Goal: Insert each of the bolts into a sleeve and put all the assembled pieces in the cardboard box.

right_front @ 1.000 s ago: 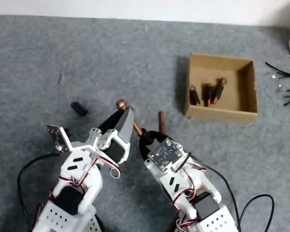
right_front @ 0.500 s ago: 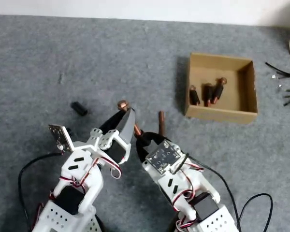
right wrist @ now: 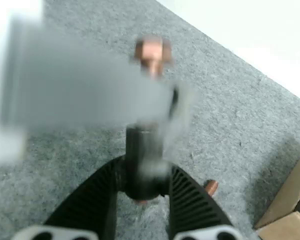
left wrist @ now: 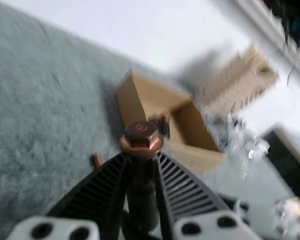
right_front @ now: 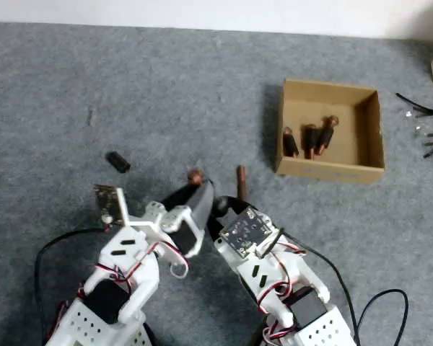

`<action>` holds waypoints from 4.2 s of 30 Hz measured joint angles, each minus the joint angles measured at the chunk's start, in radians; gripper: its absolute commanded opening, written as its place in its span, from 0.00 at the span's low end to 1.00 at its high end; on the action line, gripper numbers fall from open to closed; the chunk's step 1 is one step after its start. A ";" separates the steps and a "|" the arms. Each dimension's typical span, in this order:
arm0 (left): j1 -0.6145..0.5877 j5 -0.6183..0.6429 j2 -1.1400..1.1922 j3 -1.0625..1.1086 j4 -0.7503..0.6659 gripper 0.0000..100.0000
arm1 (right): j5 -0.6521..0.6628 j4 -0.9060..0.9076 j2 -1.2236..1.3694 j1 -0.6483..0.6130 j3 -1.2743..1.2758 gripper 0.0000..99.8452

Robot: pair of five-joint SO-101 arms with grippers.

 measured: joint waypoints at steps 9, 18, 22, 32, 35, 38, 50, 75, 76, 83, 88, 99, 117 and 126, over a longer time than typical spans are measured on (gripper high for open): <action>0.061 -0.097 -0.011 0.000 0.058 0.02 | 0.000 0.002 0.002 -0.002 0.000 0.00; -0.018 -0.101 0.003 -0.002 0.028 0.42 | 0.002 0.000 0.002 0.002 0.000 0.00; -0.035 -0.103 0.003 -0.002 0.028 0.45 | 0.002 0.000 0.000 0.011 0.000 0.00; -0.358 0.080 0.002 -0.008 0.023 0.30 | 0.002 -0.094 0.000 0.196 0.000 0.00; -0.405 0.087 0.002 -0.008 0.023 0.12 | 0.002 -0.095 0.000 0.227 0.000 0.00; -0.410 0.087 0.002 -0.008 0.023 0.02 | 0.002 -0.095 0.000 0.256 0.000 0.00; -0.508 -0.252 0.002 -0.020 0.104 0.02 | 0.002 -0.095 0.000 0.416 0.000 0.00; -0.512 -0.758 0.002 -0.029 0.325 0.02 | -0.063 -0.213 0.844 0.571 -0.493 0.00; -0.512 -0.758 0.002 -0.029 0.325 0.02 | -0.095 -0.213 0.956 0.578 -0.577 0.00; -0.512 -0.764 0.002 -0.029 0.325 0.02 | -0.359 -0.218 1.539 0.611 -1.089 0.00; -0.512 -0.764 0.002 -0.029 0.319 0.02 | -0.628 -0.219 1.743 0.666 -1.224 0.00; -0.512 -0.764 0.002 -0.029 0.319 0.02 | -0.947 -0.221 1.992 0.795 -1.286 0.00; -0.512 -0.764 0.002 -0.029 0.319 0.02 | -0.687 -0.222 1.999 0.767 -1.297 0.22; -0.512 -0.764 0.002 -0.029 0.319 0.01 | -0.687 -0.100 1.869 0.706 -1.297 0.22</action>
